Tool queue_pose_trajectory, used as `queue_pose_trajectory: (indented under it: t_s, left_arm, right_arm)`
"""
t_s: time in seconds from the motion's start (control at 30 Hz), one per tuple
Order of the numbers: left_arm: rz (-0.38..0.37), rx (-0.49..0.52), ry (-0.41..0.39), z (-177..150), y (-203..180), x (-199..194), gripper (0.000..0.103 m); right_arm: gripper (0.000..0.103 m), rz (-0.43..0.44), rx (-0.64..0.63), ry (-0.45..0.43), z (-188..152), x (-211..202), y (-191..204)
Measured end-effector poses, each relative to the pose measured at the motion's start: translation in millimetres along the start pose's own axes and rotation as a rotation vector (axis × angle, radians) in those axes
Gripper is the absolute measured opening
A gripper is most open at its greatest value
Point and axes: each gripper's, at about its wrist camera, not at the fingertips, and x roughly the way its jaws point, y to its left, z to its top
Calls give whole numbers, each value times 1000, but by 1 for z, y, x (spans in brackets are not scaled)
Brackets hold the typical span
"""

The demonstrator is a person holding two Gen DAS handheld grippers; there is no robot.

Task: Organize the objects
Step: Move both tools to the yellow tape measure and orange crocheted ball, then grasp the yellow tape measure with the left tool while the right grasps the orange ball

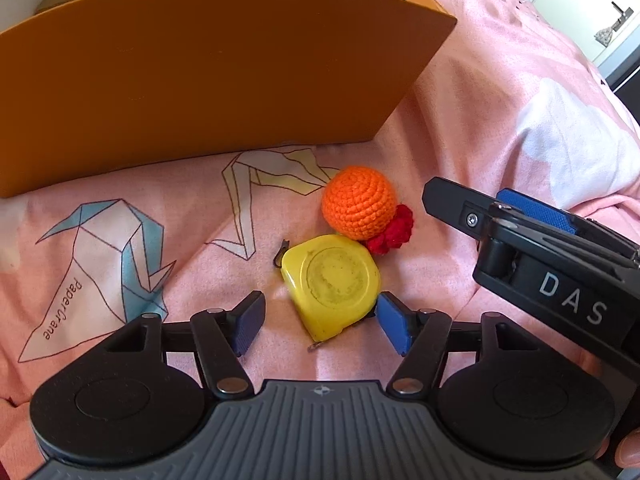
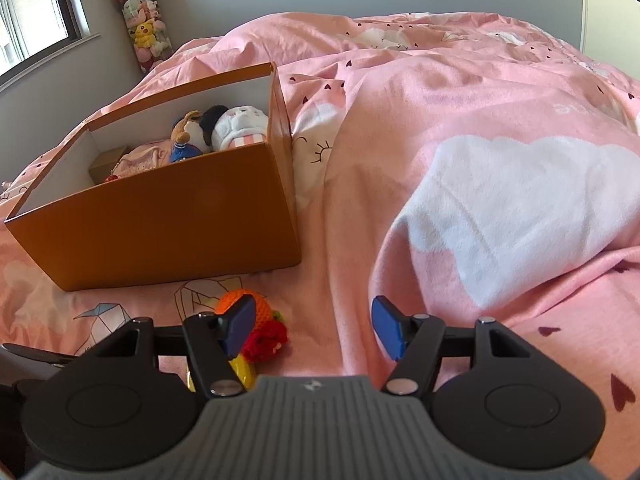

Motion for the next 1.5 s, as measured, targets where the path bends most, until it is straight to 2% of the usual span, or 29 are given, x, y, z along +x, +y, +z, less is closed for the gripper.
queue_pose_trajectory:
  t_s: [0.17,0.23,0.27,0.3,0.33,0.47,0.5,0.53,0.57,0.63,0.77,0.83,0.9,0.97,1.03,1.07,1.17,1.27,1.43,1.5]
  left_arm:
    - [-47,-93,12,-5,20,-2,77]
    - [-61,-119,13,-8,27,-4,74]
    - [-61,-130,14,-10,30,-4,66]
    - [-59,-138,15,-11,33,-5,52]
    - [-67,-150,16,-12,38,-6,48]
    - [-97,-152,25,-17,49,-12,46]
    - [-98,-146,27,-18,52,-13,41]
    - [-94,-137,32,-20,54,-15,35]
    - [-84,-127,40,-22,56,-17,19]
    - [-70,-114,36,-26,64,-21,19]
    - [-103,-134,27,-35,79,-31,20]
    - [-116,-154,9,-39,84,-35,24]
    - [-131,-172,-12,-42,87,-40,47]
    - [-138,-201,-40,-45,91,-45,60]
    - [-133,-227,-58,-45,94,-47,64]
    - [-123,-241,-58,-34,86,-44,67]
    - [-95,-262,-44,-21,85,-39,68]
    - [-73,-270,-39,6,60,-23,68]
    - [-45,-243,-40,9,57,-20,66]
    - [-53,-232,-43,8,59,-22,62]
  right_arm:
    - [66,-3,-7,1,-1,0,1]
    - [66,-2,-5,1,-1,0,1]
    - [66,-2,-5,1,-1,0,1]
    - [66,-2,-5,1,-1,0,1]
    - [66,-3,-6,1,-1,0,1]
    - [66,3,-21,1,0,0,3]
    - [66,8,-29,0,0,0,4]
    - [65,14,-37,0,1,-1,5]
    - [65,22,-46,-1,1,-1,6]
    - [64,35,-66,-1,1,-1,9]
    - [63,44,-92,4,0,1,14]
    - [62,48,-94,8,1,2,14]
    - [59,56,-92,10,2,2,13]
    - [56,68,-94,15,2,4,13]
    - [53,77,-94,18,3,5,13]
    - [51,79,-89,19,4,6,12]
    - [50,73,-69,25,4,8,10]
    - [50,79,-64,28,4,10,8]
    - [50,92,-68,31,5,13,9]
    - [49,104,-77,32,5,14,10]
